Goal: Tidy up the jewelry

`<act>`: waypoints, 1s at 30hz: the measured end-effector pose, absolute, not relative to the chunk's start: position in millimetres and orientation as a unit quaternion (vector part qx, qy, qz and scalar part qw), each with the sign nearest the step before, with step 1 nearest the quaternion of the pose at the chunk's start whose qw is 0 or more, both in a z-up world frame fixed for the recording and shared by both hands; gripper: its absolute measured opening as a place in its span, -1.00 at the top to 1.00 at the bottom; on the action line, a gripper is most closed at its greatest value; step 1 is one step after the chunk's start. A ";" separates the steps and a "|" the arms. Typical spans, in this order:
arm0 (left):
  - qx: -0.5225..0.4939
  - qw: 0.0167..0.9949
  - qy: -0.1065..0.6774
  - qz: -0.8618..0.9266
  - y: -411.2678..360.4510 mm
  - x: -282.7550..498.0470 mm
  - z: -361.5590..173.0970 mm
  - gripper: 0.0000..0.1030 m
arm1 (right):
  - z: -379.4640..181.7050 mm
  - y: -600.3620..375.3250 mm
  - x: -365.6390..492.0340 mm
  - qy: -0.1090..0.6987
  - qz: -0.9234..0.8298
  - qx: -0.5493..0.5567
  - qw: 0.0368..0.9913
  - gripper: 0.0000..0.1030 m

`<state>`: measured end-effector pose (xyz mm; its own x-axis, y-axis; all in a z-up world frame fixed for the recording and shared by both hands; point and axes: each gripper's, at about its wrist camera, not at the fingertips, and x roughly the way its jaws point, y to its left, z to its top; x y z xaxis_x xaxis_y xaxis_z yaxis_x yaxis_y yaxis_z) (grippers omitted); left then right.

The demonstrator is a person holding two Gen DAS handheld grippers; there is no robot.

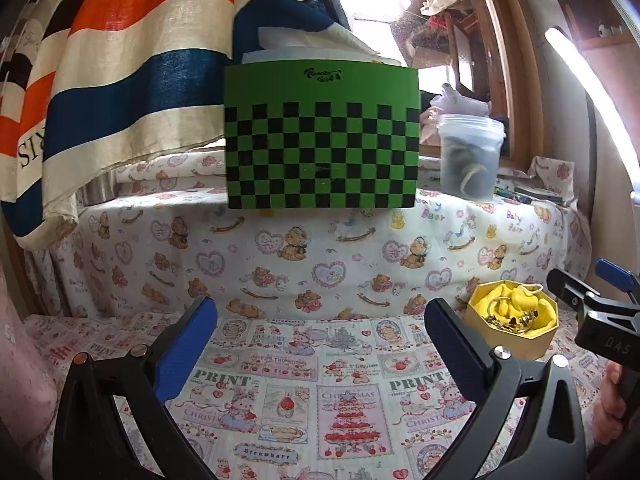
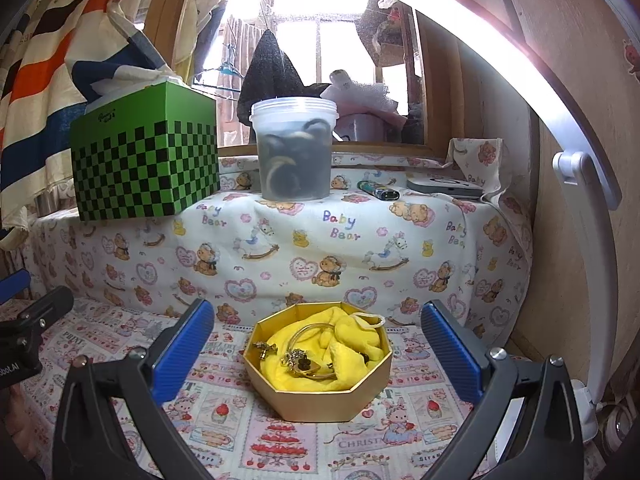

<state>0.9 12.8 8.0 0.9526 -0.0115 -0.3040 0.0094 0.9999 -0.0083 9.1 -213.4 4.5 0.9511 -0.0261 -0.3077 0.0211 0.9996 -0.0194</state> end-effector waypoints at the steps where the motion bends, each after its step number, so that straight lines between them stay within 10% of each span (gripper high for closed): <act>1: -0.003 0.988 0.153 -0.004 12.8 0.4 8.0 -1.00 | 4.5 -213.0 8.9 0.156 -0.011 -0.009 0.988 -1.00; 30: 0.004 0.988 0.155 -0.014 10.6 -1.2 8.4 -1.00 | 4.1 -212.2 7.5 0.157 -0.003 -0.012 0.987 -1.00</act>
<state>-1.2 10.6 8.4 0.9513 -0.0265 -0.3072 0.0288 0.9996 0.0029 7.5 -212.2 4.1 0.9505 -0.0089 -0.3104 0.0012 0.9997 -0.0250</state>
